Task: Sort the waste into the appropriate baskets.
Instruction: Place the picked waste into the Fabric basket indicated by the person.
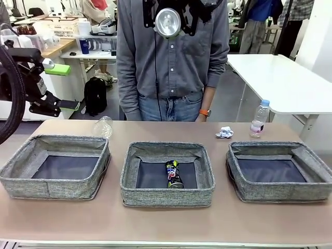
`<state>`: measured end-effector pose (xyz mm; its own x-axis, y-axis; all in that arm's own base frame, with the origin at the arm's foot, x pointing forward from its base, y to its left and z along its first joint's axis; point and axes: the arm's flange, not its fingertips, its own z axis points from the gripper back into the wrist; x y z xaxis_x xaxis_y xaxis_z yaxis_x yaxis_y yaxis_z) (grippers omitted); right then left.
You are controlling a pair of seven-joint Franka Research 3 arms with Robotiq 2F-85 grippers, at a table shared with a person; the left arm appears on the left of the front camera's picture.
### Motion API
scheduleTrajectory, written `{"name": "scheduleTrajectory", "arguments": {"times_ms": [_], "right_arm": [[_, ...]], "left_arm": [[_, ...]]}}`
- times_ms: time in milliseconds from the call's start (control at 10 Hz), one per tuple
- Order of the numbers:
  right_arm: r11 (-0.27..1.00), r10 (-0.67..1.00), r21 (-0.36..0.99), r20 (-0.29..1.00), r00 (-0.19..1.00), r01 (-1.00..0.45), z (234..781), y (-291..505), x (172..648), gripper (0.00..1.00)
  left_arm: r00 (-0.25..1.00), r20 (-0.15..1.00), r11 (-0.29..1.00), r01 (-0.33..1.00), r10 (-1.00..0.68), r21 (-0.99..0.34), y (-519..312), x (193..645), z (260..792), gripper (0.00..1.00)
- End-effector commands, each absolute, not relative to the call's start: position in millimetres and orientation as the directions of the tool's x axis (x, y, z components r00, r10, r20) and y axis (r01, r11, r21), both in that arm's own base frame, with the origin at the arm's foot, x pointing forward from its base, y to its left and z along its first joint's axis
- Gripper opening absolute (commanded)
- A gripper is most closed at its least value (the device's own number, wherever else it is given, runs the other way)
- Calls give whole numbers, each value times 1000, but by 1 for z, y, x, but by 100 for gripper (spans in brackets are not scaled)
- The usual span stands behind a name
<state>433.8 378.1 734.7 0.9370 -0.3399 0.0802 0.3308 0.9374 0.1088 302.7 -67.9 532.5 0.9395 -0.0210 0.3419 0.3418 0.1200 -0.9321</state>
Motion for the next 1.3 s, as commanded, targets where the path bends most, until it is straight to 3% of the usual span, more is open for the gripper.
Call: {"name": "scheduleTrajectory", "arguments": {"times_ms": [0, 1200], "right_arm": [[939, -337, 105, 77, 938, 329, 739, 378, 433, 6], [939, -337, 105, 77, 938, 329, 739, 378, 433, 6]], "left_arm": [[933, 360, 94, 360, -14, -928, -71, 301, 533, 100], [933, 360, 94, 360, -14, -928, -71, 301, 533, 100]]}}
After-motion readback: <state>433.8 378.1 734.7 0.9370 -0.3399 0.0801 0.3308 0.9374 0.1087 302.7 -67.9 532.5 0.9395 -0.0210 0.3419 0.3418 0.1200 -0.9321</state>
